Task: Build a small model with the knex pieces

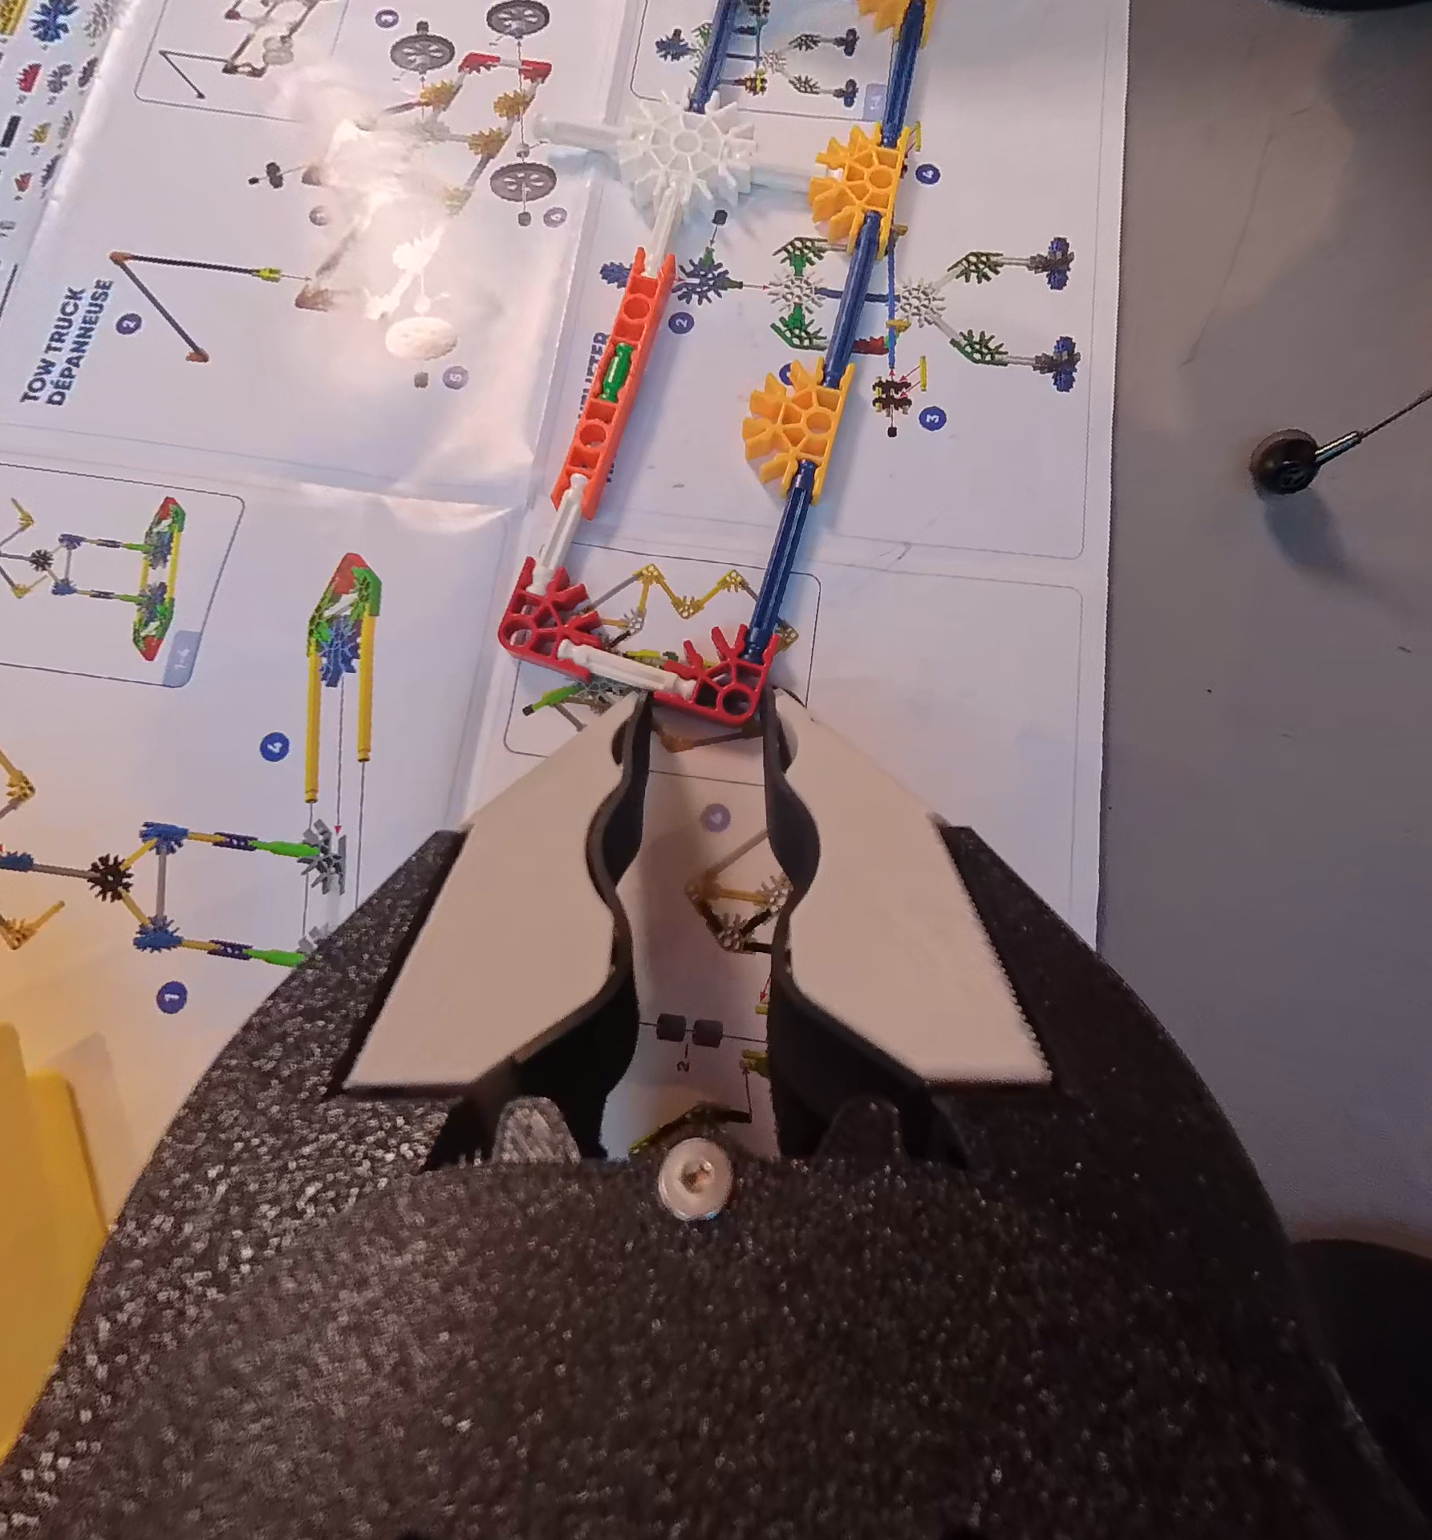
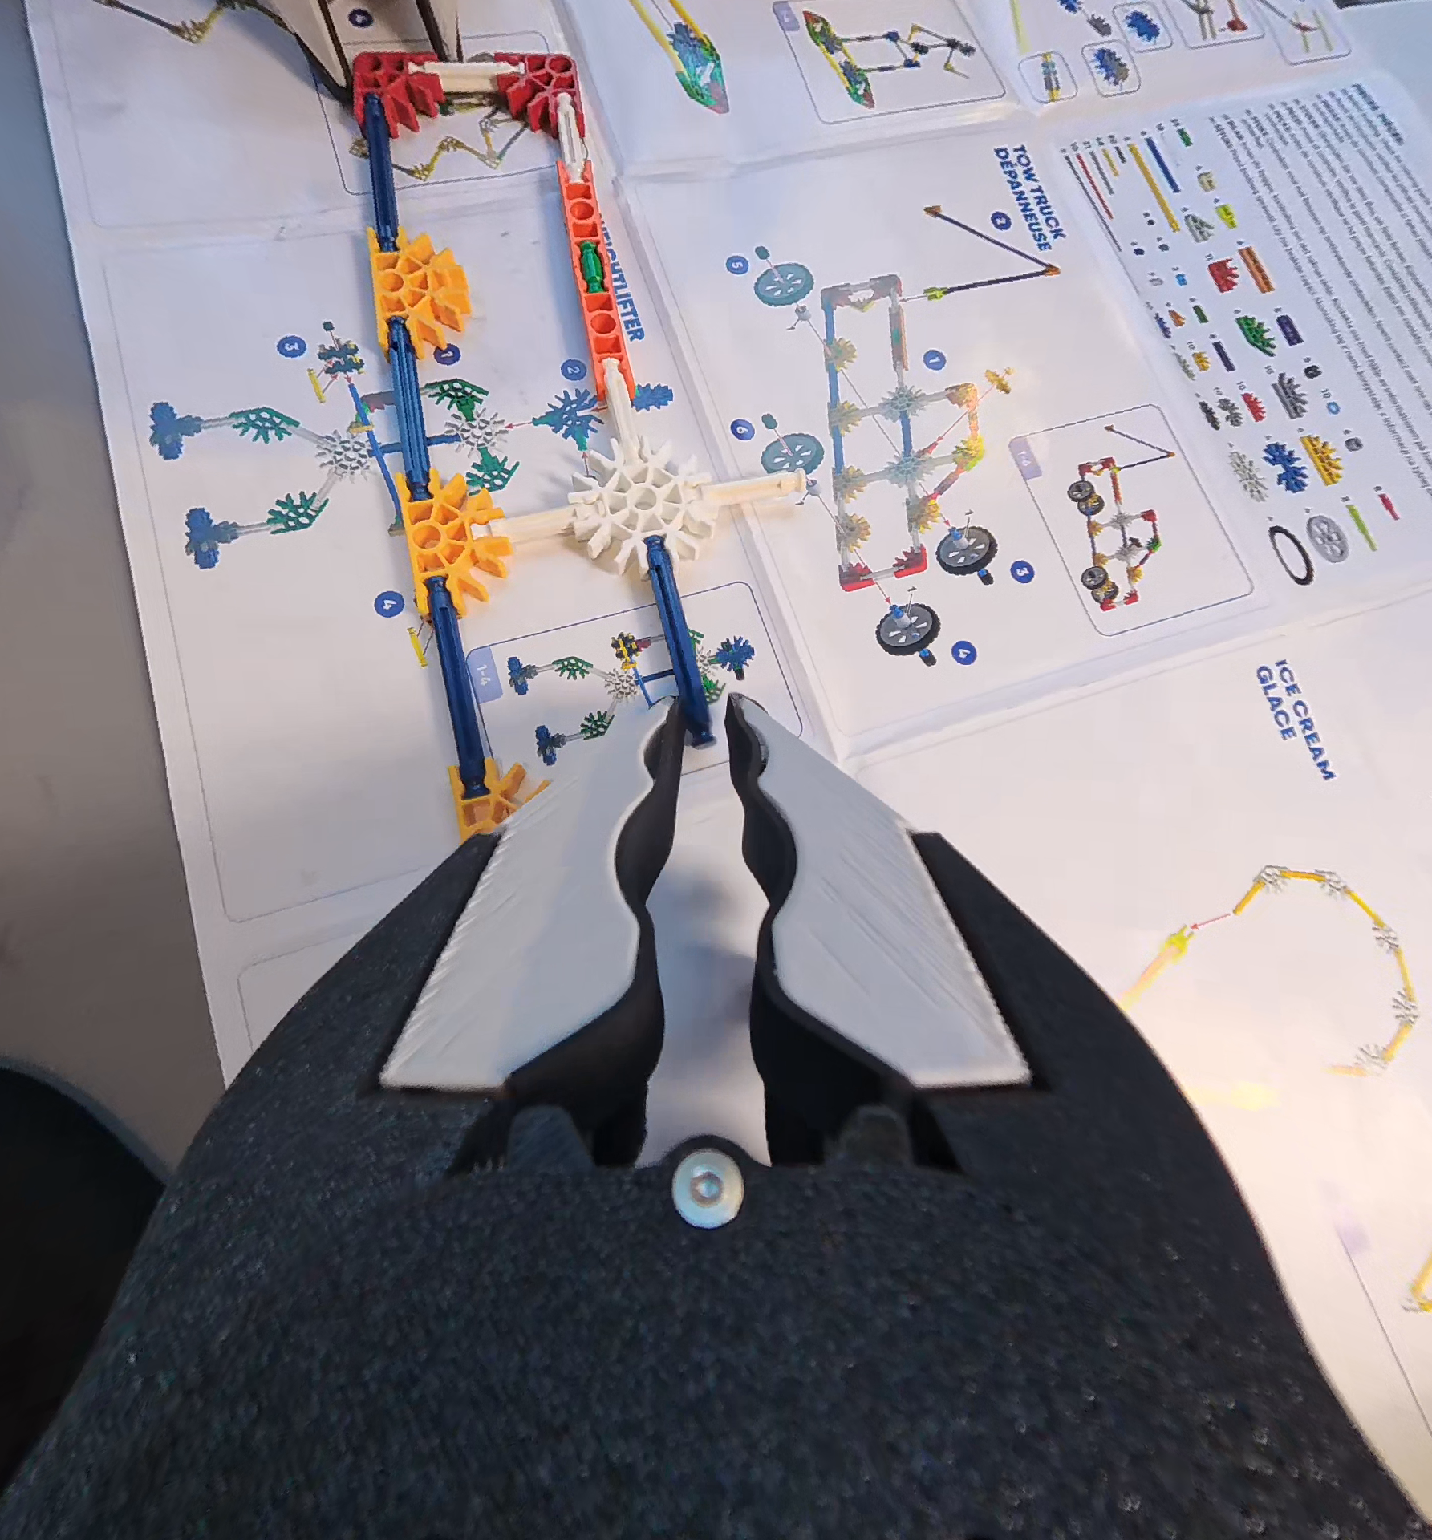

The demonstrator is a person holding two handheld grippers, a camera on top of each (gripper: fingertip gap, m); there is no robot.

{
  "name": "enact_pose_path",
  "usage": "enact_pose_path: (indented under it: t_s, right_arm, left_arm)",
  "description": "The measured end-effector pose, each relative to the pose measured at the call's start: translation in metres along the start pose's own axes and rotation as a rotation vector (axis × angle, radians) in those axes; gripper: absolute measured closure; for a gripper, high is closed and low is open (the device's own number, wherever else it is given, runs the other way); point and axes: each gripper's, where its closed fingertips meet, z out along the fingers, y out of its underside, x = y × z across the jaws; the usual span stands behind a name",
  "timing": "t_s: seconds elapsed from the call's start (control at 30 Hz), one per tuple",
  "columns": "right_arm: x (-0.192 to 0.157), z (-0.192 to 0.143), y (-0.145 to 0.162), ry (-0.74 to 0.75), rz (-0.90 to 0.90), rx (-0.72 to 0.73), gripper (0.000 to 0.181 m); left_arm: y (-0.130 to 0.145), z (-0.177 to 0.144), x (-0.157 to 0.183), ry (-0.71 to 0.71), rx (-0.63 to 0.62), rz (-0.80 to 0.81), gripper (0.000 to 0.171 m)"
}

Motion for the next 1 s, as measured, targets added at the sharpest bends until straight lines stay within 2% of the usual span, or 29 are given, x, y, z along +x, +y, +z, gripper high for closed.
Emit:
enact_pose_path:
  t_s: [0.3, 0.43, 0.57, 0.77, 1.0]
  right_arm:
    - [0.000, 0.003, 0.002, 0.027, -0.035, -0.044, 0.175]
    - [0.000, 0.004, 0.002, 0.034, -0.046, -0.052, 0.175]
    - [0.001, 0.005, 0.001, 0.035, -0.053, -0.051, 0.175]
    - [0.001, 0.005, 0.001, 0.041, -0.055, -0.045, 0.175]
    - [0.000, 0.005, 0.001, 0.032, -0.054, -0.052, 0.175]
  left_arm:
    - [-0.004, -0.006, 0.000, 0.001, 0.027, -0.002, 0.143]
    - [-0.014, -0.006, -0.013, -0.067, 0.078, -0.008, 0.119]
    - [-0.015, 0.009, -0.015, -0.050, 0.027, 0.034, 0.101]
    - [-0.013, 0.015, -0.005, 0.006, 0.013, 0.028, 0.105]
    - [-0.013, 0.014, -0.002, -0.029, 0.001, 0.032, 0.106]
